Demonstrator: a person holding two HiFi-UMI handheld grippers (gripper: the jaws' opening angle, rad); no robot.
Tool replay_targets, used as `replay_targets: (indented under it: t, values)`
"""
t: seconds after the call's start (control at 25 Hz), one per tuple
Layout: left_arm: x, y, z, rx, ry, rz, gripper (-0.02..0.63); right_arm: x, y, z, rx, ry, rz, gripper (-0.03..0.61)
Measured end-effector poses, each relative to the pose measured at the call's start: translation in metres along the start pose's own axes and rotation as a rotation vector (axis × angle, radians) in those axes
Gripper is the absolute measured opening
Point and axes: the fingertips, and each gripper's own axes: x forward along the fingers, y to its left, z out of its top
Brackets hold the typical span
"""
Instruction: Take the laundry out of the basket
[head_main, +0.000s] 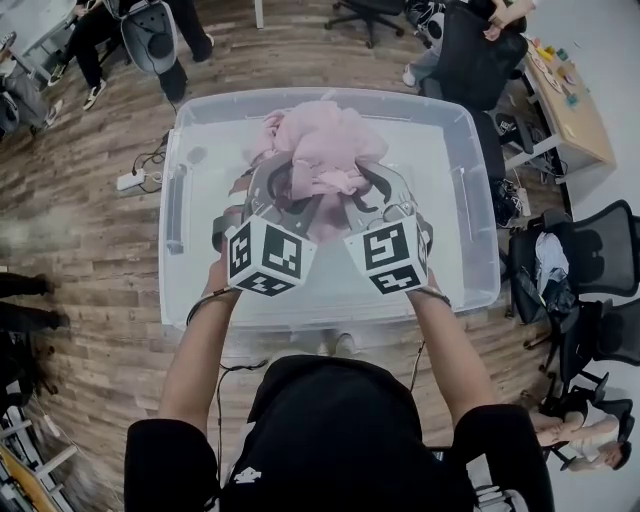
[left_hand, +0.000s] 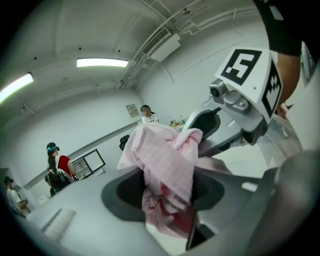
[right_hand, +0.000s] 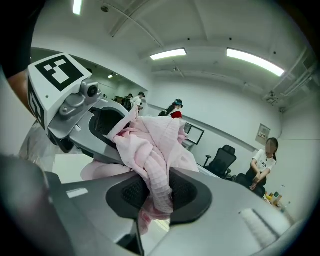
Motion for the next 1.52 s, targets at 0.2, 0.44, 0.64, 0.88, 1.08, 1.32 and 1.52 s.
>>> replay_targets:
  t: [0.2, 0.44, 0.64, 0.88, 1.08, 1.32, 1.52]
  values:
    - [-0.024, -0.003, 0.02, -0.039, -0.042, 0.053, 0.218, -0.027, 0.0, 0.016, 0.032, -0.053, -0.023, 0.101]
    - [-0.049, -0.007, 0.037, -0.074, -0.082, 0.123, 0.218, -0.053, 0.004, 0.031, 0.038, -0.114, -0.04, 0.101]
    - [-0.066, -0.015, 0.052, -0.12, -0.119, 0.159, 0.216, -0.076, 0.003, 0.039, 0.051, -0.166, -0.062, 0.101]
    - [-0.084, -0.02, 0.065, -0.134, -0.145, 0.21, 0.216, -0.096, 0.005, 0.047, 0.068, -0.218, -0.069, 0.101]
    - [-0.095, -0.029, 0.075, -0.148, -0.16, 0.24, 0.215, -0.112, 0.006, 0.048, 0.102, -0.261, -0.068, 0.101]
    - [-0.108, -0.039, 0.086, -0.142, -0.171, 0.274, 0.215, -0.132, 0.007, 0.051, 0.101, -0.3, -0.066, 0.101]
    - [-0.113, -0.052, 0.093, -0.143, -0.174, 0.287, 0.215, -0.146, 0.007, 0.045, 0.114, -0.316, -0.06, 0.101]
